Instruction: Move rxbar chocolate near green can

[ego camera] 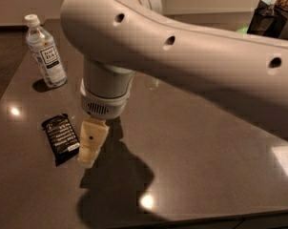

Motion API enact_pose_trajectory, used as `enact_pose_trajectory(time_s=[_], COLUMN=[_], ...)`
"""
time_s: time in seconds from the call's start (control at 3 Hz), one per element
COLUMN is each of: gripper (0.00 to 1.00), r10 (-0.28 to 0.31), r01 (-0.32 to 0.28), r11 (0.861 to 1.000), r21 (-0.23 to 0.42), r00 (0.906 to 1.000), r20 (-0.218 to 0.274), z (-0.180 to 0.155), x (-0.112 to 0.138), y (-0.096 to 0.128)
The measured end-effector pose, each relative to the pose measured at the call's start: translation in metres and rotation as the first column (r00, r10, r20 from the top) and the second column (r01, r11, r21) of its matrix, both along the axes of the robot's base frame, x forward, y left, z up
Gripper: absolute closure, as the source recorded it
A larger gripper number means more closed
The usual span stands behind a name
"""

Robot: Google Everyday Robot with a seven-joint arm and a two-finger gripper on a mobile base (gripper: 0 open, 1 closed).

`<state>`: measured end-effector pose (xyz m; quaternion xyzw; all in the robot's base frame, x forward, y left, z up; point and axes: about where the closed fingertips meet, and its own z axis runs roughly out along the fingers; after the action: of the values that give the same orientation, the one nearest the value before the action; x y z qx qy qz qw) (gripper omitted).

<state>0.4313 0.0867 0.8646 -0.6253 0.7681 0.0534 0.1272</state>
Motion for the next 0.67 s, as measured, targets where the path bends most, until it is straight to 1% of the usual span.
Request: enact_pose_trajectory(time_s=[0.33, 0.67], gripper=[0.00, 0.00], r10=[0.001, 0.017], r01=[-0.001, -0.015], r11=[0.999, 0.998], r21=[0.036, 0.059], r00=[0.9998, 0.9993], r20=[-0.017, -0.034], z=[-0.012, -0.022], x=[-0.009, -0.020], y=[0.030, 0.060])
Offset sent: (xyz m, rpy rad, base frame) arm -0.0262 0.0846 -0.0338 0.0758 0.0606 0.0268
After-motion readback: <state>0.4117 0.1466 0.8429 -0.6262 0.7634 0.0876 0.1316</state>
